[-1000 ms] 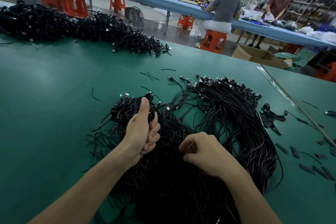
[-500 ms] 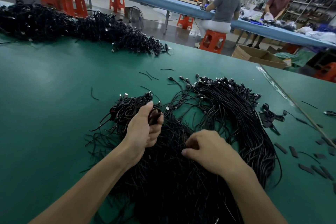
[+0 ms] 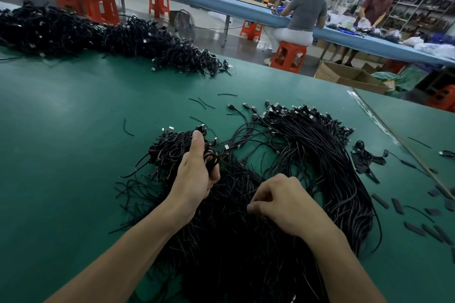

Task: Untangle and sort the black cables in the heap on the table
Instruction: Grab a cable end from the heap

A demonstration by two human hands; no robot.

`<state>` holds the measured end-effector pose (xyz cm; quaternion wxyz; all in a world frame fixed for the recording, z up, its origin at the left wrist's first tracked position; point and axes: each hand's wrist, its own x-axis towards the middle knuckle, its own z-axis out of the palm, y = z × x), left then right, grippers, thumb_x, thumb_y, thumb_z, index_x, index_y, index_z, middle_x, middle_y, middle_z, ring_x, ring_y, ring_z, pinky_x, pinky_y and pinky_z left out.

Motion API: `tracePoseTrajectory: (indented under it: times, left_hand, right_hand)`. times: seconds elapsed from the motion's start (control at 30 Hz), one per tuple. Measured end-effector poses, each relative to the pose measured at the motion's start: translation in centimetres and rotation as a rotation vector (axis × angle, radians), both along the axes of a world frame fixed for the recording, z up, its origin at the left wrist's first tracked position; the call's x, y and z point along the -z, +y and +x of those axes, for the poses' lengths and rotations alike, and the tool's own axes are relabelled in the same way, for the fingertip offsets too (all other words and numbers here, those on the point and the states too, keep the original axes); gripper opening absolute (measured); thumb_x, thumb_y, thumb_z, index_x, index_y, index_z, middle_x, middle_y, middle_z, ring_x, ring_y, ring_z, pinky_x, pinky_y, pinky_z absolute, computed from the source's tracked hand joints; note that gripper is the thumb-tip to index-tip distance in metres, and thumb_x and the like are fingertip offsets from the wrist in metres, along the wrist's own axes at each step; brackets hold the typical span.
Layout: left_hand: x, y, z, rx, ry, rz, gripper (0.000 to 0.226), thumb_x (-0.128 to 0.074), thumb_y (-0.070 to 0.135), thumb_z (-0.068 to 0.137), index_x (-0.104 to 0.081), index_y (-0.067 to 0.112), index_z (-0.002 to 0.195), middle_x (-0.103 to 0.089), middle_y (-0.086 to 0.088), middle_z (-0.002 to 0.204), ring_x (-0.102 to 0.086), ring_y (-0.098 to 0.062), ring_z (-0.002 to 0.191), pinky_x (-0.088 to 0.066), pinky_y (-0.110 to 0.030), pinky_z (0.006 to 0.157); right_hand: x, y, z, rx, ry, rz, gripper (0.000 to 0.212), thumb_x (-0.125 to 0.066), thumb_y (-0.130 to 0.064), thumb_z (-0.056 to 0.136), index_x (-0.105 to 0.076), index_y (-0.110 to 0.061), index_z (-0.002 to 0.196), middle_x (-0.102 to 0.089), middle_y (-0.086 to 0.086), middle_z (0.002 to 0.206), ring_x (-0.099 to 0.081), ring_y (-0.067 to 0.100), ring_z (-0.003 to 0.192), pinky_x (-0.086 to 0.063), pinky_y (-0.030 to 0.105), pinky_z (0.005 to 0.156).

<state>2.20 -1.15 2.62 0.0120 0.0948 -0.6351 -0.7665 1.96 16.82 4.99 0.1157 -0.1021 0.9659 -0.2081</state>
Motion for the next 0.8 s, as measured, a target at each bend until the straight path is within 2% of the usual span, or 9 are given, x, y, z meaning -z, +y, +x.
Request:
tracePoseTrajectory:
  times: [0.17, 0.3, 0.4, 0.5, 0.63, 0.7, 0.73, 0.77, 0.8]
  left_hand:
    - [-0.2, -0.1, -0.1, 0.101, -0.024, -0.07, 0.074, -0.026, 0.048, 0.105, -0.043, 0.019, 0.039, -0.031, 0.0, 0.043, -0.019, -0.013, 0.036, -0.017, -0.019, 0.038]
    - [-0.8, 0.2, 0.3, 0.163, -0.045, -0.057, 0.062, -0.042, 0.044, 0.101, -0.049, 0.019, 0.045, -0.038, 0.004, 0.04, -0.022, -0.012, 0.034, -0.018, -0.019, 0.04]
    - [-1.2, 0.3, 0.8, 0.233, 0.007, -0.024, 0.051, -0.05, 0.038, 0.099, -0.051, 0.013, 0.054, -0.042, 0.007, 0.038, -0.022, -0.01, 0.033, -0.015, -0.021, 0.043]
    - [-1.5, 0.3, 1.3, 0.366, 0.072, 0.004, 0.045, -0.055, 0.045, 0.092, -0.064, 0.016, 0.058, -0.034, 0.002, 0.046, -0.02, -0.013, 0.038, -0.012, -0.025, 0.044]
    - [-1.8, 0.5, 1.9, 0.473, 0.147, 0.053, 0.039, -0.052, 0.052, 0.092, -0.07, 0.023, 0.073, -0.03, 0.002, 0.048, -0.019, -0.013, 0.039, -0.015, -0.021, 0.042]
    - [-1.8, 0.7, 2.1, 0.5, 0.204, 0.105, 0.035, -0.047, 0.05, 0.093, -0.072, 0.029, 0.081, -0.043, 0.004, 0.05, -0.033, -0.014, 0.038, -0.026, -0.023, 0.039]
    - [-1.8, 0.8, 2.1, 0.504, 0.242, 0.112, 0.034, -0.046, 0.049, 0.095, -0.074, 0.032, 0.089, -0.059, 0.006, 0.06, -0.053, -0.015, 0.047, -0.041, -0.024, 0.044]
    - [-1.6, 0.9, 2.1, 0.483, 0.275, 0.102, 0.033, -0.045, 0.047, 0.096, -0.075, 0.034, 0.099, -0.073, 0.005, 0.081, -0.069, -0.013, 0.074, -0.053, -0.021, 0.064]
    - [-1.3, 0.9, 2.0, 0.439, 0.298, 0.081, 0.035, -0.045, 0.047, 0.096, -0.074, 0.033, 0.109, -0.075, 0.005, 0.105, -0.069, -0.01, 0.103, -0.053, -0.024, 0.088]
  right_hand:
    - [-1.4, 0.5, 0.0, -0.012, 0.081, -0.158, 0.017, -0.079, -0.041, 0.08, -0.073, -0.026, 0.073, -0.069, -0.007, 0.071, -0.063, 0.005, 0.067, -0.051, 0.017, 0.06]
    - [-2.4, 0.2, 0.1, 0.025, 0.241, -0.469, 0.011, -0.08, -0.034, 0.079, -0.074, -0.028, 0.072, -0.071, -0.013, 0.071, -0.065, 0.002, 0.064, -0.05, 0.014, 0.061]
    - [-2.1, -0.8, 0.4, 0.117, 0.375, -0.651, 0.007, -0.08, -0.029, 0.079, -0.074, -0.027, 0.075, -0.072, -0.011, 0.071, -0.067, 0.006, 0.064, -0.055, 0.021, 0.064]
    - [-1.6, -2.4, 0.9, 0.213, 0.446, -0.901, 0.008, -0.079, -0.02, 0.081, -0.076, -0.027, 0.08, -0.073, -0.009, 0.072, -0.067, 0.006, 0.065, -0.055, 0.023, 0.064]
    - [-1.8, -4.4, 2.1, 0.241, 0.309, -1.292, 0.006, -0.076, -0.02, 0.078, -0.08, -0.023, 0.079, -0.075, -0.003, 0.075, -0.069, 0.005, 0.066, -0.055, 0.017, 0.061]
    - [-1.9, -4.7, 2.4, 0.216, 0.307, -1.282, 0.011, -0.074, -0.026, 0.074, -0.08, -0.026, 0.082, -0.075, 0.003, 0.085, -0.073, 0.014, 0.077, -0.058, 0.024, 0.07]
    - [-2.0, -4.7, 2.5, 0.207, 0.331, -1.241, 0.012, -0.073, -0.028, 0.074, -0.08, -0.027, 0.083, -0.074, 0.004, 0.09, -0.072, 0.017, 0.083, -0.058, 0.027, 0.074]
    - [-2.1, -4.6, 2.6, 0.199, 0.356, -1.191, 0.012, -0.072, -0.029, 0.074, -0.08, -0.028, 0.083, -0.072, 0.004, 0.093, -0.07, 0.017, 0.088, -0.057, 0.029, 0.077]
    - [-2.3, -4.4, 2.7, 0.183, 0.377, -1.137, 0.013, -0.071, -0.031, 0.075, -0.08, -0.029, 0.084, -0.069, 0.004, 0.095, -0.067, 0.013, 0.091, -0.055, 0.027, 0.077]
